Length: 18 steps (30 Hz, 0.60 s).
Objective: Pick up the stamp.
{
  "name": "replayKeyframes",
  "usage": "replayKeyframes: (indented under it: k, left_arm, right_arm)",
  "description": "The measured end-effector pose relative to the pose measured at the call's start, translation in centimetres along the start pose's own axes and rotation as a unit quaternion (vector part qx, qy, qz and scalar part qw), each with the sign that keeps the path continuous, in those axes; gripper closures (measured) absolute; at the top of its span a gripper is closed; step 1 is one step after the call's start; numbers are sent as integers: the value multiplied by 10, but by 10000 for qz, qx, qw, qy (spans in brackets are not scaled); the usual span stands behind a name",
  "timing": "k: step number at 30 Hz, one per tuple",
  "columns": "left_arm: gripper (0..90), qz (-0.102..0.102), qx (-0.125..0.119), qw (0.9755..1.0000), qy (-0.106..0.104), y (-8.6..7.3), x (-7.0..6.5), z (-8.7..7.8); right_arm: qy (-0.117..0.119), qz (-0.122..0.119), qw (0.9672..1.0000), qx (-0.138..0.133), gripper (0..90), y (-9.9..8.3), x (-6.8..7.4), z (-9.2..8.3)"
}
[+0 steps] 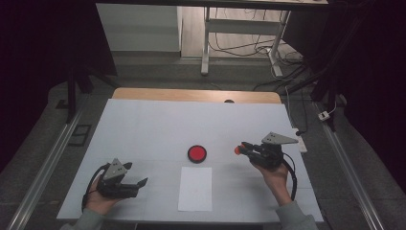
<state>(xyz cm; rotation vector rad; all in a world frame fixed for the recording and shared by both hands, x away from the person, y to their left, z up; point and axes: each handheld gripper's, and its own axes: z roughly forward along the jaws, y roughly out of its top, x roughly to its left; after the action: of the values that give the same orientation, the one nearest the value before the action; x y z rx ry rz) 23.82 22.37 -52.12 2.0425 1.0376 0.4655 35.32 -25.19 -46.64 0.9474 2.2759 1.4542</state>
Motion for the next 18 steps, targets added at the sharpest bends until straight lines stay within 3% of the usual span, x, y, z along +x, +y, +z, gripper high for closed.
replayKeyframes:
  k: [12, 18]
  left_arm:
    - [179, 0, 1, 10000, 10, 0, 0, 0]
    - [179, 11, 16, 10000, 7, 0, 0, 1]
  right_arm:
    - [198, -50, 9998, -27, 716, 2, 13, 7]
    - [401, 69, 9990, -187, 716, 4, 17, 8]
